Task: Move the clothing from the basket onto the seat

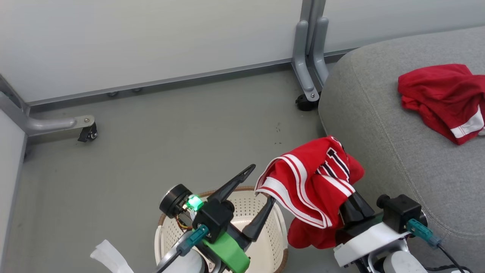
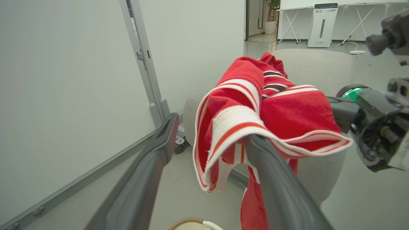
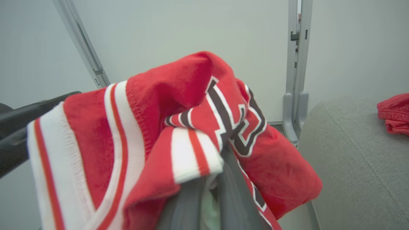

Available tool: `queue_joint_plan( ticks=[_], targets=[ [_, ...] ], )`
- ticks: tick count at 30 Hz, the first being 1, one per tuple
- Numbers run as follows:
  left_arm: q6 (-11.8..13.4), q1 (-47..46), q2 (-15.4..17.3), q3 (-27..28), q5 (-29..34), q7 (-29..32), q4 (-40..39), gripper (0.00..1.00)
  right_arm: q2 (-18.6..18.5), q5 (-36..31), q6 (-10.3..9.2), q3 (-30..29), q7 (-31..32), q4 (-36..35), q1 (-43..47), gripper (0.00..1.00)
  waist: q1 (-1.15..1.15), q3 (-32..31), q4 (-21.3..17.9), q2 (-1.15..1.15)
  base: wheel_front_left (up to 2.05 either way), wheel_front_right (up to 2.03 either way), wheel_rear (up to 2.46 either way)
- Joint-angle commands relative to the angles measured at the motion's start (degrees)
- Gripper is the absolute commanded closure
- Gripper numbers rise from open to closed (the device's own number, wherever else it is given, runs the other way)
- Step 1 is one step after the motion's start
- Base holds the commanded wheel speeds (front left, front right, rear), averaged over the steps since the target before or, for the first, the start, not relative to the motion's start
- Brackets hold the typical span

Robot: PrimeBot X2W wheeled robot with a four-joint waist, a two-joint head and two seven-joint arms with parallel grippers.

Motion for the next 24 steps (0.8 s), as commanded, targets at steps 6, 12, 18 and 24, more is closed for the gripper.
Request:
queue_joint_plan(
  ticks=[6,12,18,24],
  targets=[
    [-0.36,2.02,1.43,-1.63,1.49,-1.22,-0.95,0.00,0.37,-0.30,-0.09,-3.03,0.00,-1.92,0.47,1.00,0.00,2.98,-3.40,0.00,0.00,0.00,0.00],
    [-0.16,3.04,1.97,-1.87,1.94,-1.62,-1.57,0.00,0.74,-0.72,-0.09,-6.38,0.00,-4.09,0.83,1.00,0.00,4.86,-6.30,0.00,0.00,0.00,0.00],
    [-0.05,1.86,3.42,-1.78,3.01,-1.61,-2.49,0.00,1.11,-0.93,-0.09,-9.25,0.00,-6.17,1.15,1.00,0.00,7.53,-10.35,0.00,0.00,0.00,0.00],
    [-0.42,0.90,4.68,-2.74,3.38,-1.50,-3.24,0.00,1.37,-0.72,-0.09,-11.47,0.00,-7.92,1.79,1.00,0.00,10.35,-15.11,0.00,0.00,0.00,0.00]
  ],
)
